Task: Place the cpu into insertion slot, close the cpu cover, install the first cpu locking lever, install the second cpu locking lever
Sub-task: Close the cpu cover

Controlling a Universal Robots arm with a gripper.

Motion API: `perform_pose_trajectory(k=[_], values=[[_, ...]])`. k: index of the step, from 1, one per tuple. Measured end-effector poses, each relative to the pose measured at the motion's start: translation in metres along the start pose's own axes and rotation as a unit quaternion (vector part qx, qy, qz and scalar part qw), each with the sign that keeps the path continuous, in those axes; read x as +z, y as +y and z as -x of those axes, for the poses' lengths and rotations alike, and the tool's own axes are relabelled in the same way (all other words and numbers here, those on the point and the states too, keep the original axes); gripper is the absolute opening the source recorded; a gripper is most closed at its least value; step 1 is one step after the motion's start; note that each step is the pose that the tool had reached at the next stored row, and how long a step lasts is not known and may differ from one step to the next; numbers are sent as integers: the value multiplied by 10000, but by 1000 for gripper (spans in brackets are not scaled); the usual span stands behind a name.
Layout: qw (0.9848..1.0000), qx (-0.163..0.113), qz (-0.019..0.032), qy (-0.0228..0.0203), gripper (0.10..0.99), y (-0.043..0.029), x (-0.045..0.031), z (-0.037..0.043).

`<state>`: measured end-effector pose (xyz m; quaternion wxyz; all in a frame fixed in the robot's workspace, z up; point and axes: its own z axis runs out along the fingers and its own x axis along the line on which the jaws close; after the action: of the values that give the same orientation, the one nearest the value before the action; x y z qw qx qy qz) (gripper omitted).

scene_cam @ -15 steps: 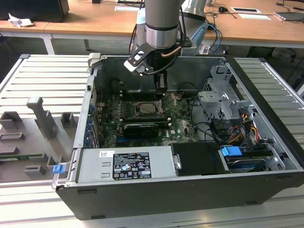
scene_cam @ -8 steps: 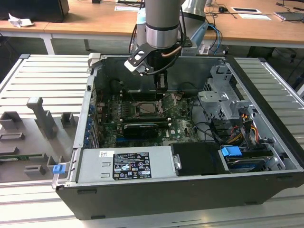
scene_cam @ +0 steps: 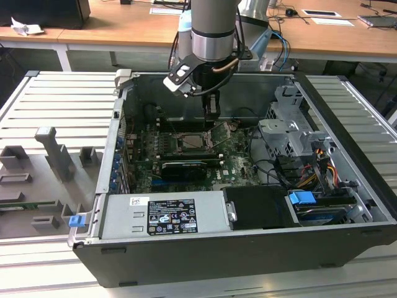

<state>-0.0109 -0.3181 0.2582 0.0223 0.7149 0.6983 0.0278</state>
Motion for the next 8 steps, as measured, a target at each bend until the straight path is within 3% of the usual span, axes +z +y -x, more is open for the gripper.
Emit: perform_pose_trajectory(k=[4,8], values=[[10000,0,1,1,106,25,-19,-2],[10000,0,0,0,106,96,-15,-3]])
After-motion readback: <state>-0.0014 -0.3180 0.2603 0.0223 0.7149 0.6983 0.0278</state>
